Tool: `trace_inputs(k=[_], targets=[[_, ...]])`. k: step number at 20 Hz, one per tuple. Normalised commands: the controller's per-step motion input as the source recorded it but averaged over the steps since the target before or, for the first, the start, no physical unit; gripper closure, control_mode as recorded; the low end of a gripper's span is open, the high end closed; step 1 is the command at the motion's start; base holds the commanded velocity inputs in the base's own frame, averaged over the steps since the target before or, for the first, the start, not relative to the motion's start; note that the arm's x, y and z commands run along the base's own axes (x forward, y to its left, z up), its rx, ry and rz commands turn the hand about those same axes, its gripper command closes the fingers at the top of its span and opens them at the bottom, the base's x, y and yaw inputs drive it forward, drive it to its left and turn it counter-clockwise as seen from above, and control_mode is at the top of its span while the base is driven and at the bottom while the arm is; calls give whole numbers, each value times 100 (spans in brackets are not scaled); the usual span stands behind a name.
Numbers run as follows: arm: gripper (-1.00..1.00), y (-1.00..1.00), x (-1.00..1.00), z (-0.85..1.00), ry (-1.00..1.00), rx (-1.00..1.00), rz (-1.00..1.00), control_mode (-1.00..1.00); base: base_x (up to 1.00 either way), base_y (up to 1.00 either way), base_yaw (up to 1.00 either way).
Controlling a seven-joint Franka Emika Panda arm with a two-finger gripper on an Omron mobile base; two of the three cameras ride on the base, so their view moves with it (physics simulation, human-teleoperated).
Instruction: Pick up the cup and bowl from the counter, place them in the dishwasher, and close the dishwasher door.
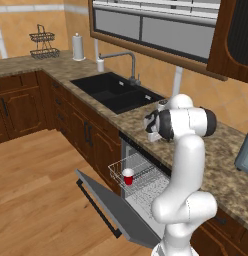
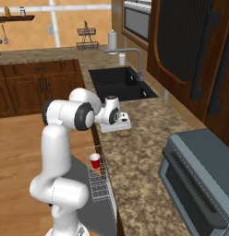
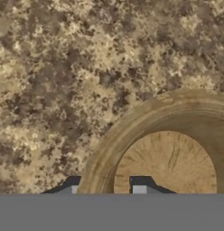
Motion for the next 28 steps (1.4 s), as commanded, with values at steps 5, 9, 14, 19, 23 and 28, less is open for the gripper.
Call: trace_inputs(k=[5,9,14,19,23,28], targets=[[100,0,0,0,0,0,0,-100,0,0,0],[100,40,-80,14,-11,0,1,-100,0,0,0],[100,80,-100,40,-11,0,0,-100,0,0,0],[100,80,-100,35,-6,5,0,-100,0,0,0],[100,87,-96,6,0,6,0,-100,0,0,0],[100,79,-11,-16,0,-1,3,-100,0,0,0]])
